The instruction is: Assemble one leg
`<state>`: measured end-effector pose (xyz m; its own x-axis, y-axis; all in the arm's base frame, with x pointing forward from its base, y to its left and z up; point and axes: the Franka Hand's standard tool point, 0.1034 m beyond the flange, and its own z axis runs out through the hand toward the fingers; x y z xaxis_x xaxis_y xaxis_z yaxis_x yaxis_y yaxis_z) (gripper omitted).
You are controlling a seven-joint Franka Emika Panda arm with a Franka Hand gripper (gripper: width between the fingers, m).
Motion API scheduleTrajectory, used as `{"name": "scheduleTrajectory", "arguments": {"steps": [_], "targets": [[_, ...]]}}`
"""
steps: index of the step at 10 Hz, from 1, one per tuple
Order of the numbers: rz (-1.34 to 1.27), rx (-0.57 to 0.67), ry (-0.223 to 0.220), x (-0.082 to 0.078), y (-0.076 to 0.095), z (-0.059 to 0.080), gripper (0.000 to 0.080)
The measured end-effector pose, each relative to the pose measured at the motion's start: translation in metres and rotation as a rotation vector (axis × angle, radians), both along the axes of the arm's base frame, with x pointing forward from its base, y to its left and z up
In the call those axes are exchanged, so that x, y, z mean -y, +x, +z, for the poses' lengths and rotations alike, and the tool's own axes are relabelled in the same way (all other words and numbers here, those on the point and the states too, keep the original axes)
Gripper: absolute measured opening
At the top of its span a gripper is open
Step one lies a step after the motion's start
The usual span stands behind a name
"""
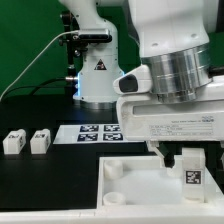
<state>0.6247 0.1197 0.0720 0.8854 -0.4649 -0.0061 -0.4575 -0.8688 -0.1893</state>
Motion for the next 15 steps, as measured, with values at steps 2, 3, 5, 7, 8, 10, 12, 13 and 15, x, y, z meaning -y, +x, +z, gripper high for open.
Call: {"name": "scheduleTrajectory", "arguments": {"steps": [2, 3, 5, 7, 8, 10, 12, 13, 15], "targets": [[0.254, 0.046, -0.051, 0.0028, 0.0041, -0.0007, 0.0649], [0.196, 0.037, -0.045, 0.0017, 0.0039, -0.0007, 0.0551], [0.023, 0.010, -0.014, -0.0012, 0.0035, -0.0007, 0.0351], [-0.263, -0.040, 0.012, 0.0003, 0.0028, -0.0017, 0.0297], [-0.384, -0.062, 0.031, 0.0004, 0.0027, -0.0018, 0.0297], [-0.908, -0.165, 0.117, 0.0009, 0.0061, -0.0004, 0.0297], [-1.268, -0.215, 0.196, 0.0016, 0.0066, -0.0037, 0.0296], [-1.157, -0.195, 0.180, 0.0006, 0.0057, -0.0036, 0.0296], [-1.096, -0.184, 0.175, 0.0004, 0.0054, -0.0044, 0.0540]]}}
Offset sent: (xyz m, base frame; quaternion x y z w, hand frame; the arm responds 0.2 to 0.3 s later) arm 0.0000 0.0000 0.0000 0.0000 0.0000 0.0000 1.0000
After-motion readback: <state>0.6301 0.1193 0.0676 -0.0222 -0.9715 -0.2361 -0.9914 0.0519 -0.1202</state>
